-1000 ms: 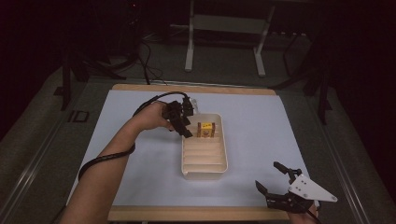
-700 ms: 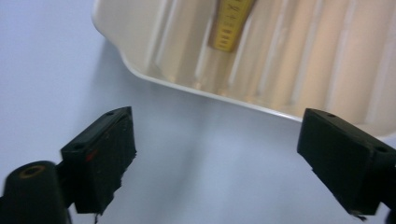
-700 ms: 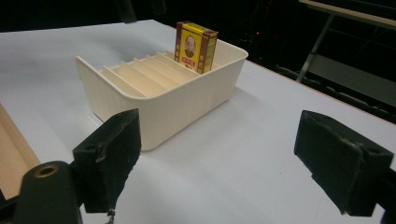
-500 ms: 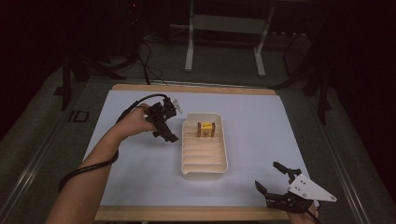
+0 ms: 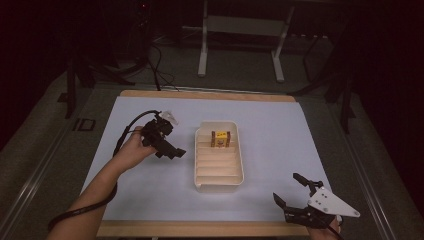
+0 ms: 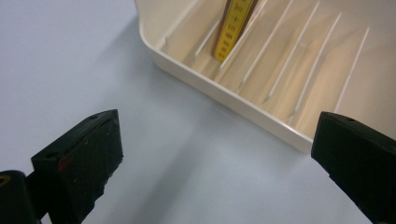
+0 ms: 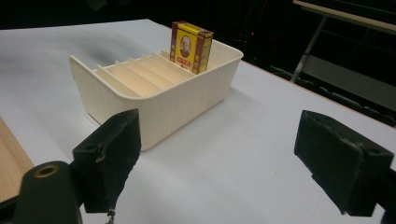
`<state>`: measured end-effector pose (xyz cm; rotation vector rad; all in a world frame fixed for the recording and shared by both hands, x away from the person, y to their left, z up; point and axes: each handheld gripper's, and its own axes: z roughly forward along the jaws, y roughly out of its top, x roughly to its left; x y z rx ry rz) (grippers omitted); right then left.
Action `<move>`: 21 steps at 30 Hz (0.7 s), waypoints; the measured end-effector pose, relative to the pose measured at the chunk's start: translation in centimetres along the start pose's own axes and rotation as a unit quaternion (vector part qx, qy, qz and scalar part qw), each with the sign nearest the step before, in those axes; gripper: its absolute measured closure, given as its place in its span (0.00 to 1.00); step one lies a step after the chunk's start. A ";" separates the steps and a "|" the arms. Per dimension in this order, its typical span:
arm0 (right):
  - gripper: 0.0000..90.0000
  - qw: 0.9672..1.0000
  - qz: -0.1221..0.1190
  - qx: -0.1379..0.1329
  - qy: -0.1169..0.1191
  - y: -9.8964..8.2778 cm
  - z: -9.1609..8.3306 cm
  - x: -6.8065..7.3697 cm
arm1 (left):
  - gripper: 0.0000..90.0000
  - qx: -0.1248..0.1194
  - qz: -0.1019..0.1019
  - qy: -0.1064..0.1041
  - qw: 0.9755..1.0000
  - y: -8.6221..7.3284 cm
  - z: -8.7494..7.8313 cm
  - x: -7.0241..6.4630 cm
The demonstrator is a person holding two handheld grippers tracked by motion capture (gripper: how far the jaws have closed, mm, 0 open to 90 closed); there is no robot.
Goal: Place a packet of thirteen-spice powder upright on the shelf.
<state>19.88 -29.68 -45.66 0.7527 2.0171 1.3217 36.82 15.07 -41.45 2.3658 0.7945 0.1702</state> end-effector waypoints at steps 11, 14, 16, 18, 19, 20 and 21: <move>0.16 1.000 0.004 -0.003 -0.006 0.0 0.0 0.0 | 0.02 -0.059 -0.053 -0.008 0.997 -3.5 -1.4 -1.9; 0.16 1.000 0.005 -0.006 -0.009 0.0 -0.1 0.0 | 0.02 -0.064 -0.059 -0.003 0.996 -4.4 -1.5 -2.7; 0.16 1.000 0.007 -0.008 -0.013 0.0 -0.1 -0.1 | 0.02 -0.057 -0.053 0.011 0.997 -4.9 -1.4 -3.2; 0.16 1.000 0.008 -0.010 -0.012 -0.1 -0.1 -0.1 | 0.02 -0.049 -0.049 0.020 0.997 -5.5 -1.3 -3.7; 0.16 1.000 0.010 -0.010 -0.012 -0.1 -0.1 -0.1 | 0.02 -0.047 -0.047 0.028 0.997 -5.7 -1.3 -3.9; 0.16 1.000 0.010 -0.011 -0.013 -0.1 -0.1 -0.1 | 0.02 -0.046 -0.046 0.031 0.997 -6.0 -1.3 -4.1; 0.16 1.000 0.010 -0.011 -0.014 -0.1 -0.1 -0.1 | 0.02 -0.049 -0.049 0.029 0.997 -6.3 -1.4 -4.3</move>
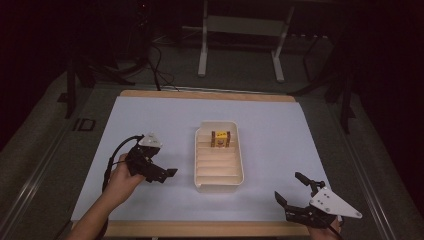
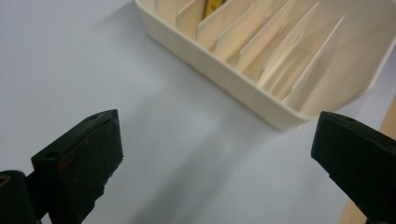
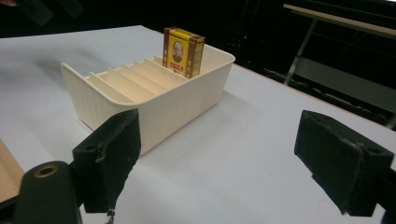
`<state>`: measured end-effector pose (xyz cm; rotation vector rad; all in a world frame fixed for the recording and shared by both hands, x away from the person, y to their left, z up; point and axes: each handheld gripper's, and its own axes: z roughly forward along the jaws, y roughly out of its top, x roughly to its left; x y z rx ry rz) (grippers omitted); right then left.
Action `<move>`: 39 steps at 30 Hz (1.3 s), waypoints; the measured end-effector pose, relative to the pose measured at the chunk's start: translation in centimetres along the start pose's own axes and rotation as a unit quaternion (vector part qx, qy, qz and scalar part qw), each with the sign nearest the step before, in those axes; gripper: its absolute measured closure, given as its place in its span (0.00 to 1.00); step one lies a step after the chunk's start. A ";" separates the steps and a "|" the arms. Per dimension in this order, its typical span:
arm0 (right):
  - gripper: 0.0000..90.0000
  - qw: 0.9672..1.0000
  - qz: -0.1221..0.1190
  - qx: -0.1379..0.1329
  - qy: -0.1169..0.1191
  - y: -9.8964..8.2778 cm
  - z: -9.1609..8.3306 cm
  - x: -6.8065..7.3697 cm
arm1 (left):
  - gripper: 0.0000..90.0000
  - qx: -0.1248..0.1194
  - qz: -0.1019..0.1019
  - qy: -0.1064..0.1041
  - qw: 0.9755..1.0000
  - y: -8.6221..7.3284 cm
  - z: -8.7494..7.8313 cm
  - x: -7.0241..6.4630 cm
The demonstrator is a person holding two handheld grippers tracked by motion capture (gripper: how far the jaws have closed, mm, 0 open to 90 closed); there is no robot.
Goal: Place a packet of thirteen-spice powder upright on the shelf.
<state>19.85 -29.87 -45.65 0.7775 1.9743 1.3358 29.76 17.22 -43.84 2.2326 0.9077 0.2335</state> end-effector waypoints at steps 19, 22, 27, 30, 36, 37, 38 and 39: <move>0.16 1.000 -0.002 0.006 -0.009 0.0 0.1 -0.1 | 0.02 -0.054 -0.039 0.014 0.998 -3.9 -2.3 -0.9; 0.16 1.000 -0.001 0.006 -0.011 0.0 0.0 -0.1 | 0.02 -0.056 -0.031 0.011 0.998 -4.7 -2.4 -0.9; 0.16 1.000 -0.002 0.005 -0.014 0.0 0.0 -0.2 | 0.02 -0.067 -0.029 0.011 0.997 -5.7 -2.8 -1.0; 0.16 1.000 0.001 0.005 -0.016 0.0 -0.1 -0.2 | 0.02 -0.079 -0.042 0.009 0.996 -6.3 -3.0 -0.8; 0.16 1.000 0.001 0.004 -0.022 0.0 -0.1 -0.2 | 0.02 -0.074 -0.059 0.039 0.995 -7.4 -3.0 -0.6; 0.16 1.000 0.001 0.004 -0.022 0.0 -0.1 -0.3 | 0.02 -0.072 -0.062 0.045 0.994 -7.5 -2.9 -0.5; 0.16 1.000 0.001 0.004 -0.023 0.0 -0.1 -0.3 | 0.02 -0.068 -0.062 0.050 0.994 -7.7 -2.8 -0.5; 0.16 1.000 0.001 0.004 -0.024 0.0 -0.1 -0.3 | 0.02 -0.065 -0.061 0.054 0.995 -7.8 -2.6 -0.5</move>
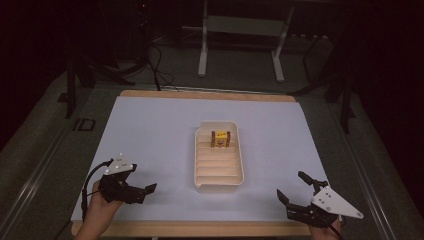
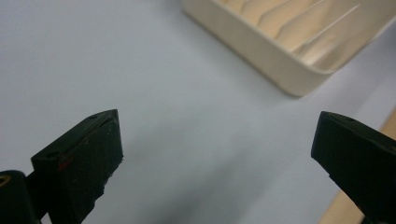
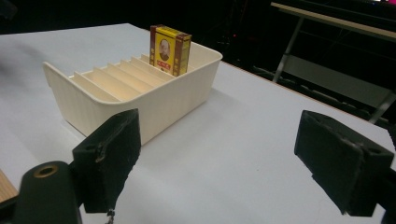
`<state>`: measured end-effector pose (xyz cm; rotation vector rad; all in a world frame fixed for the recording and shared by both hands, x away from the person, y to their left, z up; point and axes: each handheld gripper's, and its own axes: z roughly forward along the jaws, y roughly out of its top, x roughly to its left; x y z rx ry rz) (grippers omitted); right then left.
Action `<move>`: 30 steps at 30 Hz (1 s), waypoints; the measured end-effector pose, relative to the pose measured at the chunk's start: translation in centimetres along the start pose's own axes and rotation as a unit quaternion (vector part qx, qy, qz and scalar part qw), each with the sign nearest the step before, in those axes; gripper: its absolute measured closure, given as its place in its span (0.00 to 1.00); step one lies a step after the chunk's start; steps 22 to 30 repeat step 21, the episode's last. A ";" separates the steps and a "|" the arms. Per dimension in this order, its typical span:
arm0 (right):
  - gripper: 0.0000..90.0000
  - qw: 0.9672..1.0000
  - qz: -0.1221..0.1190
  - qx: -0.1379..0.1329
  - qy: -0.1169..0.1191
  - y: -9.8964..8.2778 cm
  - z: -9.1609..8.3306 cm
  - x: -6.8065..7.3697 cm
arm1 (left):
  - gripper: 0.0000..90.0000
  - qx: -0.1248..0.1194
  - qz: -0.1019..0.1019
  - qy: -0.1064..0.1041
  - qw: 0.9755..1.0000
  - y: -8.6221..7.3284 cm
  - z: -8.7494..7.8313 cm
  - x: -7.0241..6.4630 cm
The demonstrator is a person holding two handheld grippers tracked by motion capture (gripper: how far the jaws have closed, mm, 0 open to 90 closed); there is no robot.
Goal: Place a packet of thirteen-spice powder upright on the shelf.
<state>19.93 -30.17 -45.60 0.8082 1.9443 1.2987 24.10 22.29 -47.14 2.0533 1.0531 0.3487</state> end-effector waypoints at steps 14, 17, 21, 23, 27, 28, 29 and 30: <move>0.16 1.000 0.006 0.000 -0.004 0.0 0.0 -0.2 | 0.02 0.008 -0.003 0.026 1.000 -1.2 1.2 0.4; 0.16 1.000 0.004 -0.001 -0.003 0.0 -0.1 -0.2 | 0.02 -0.003 -0.006 0.015 1.000 -1.1 1.0 0.5; 0.16 1.000 0.004 -0.001 -0.002 0.0 -0.1 -0.2 | 0.02 -0.018 -0.006 0.012 1.000 -1.0 0.9 0.6; 0.16 1.000 0.004 -0.001 -0.002 0.0 -0.1 -0.2 | 0.02 -0.018 -0.006 0.012 1.000 -1.0 0.9 0.6; 0.16 1.000 0.004 -0.001 -0.002 0.0 -0.1 -0.2 | 0.02 -0.018 -0.006 0.012 1.000 -1.0 0.9 0.6; 0.16 1.000 0.004 -0.001 -0.002 0.0 -0.1 -0.2 | 0.02 -0.018 -0.006 0.012 1.000 -1.0 0.9 0.6; 0.16 1.000 0.004 -0.001 -0.002 0.0 -0.1 -0.2 | 0.02 -0.018 -0.006 0.012 1.000 -1.0 0.9 0.6; 0.16 1.000 0.004 -0.001 -0.002 0.0 -0.1 -0.2 | 0.02 -0.018 -0.006 0.012 1.000 -1.0 0.9 0.6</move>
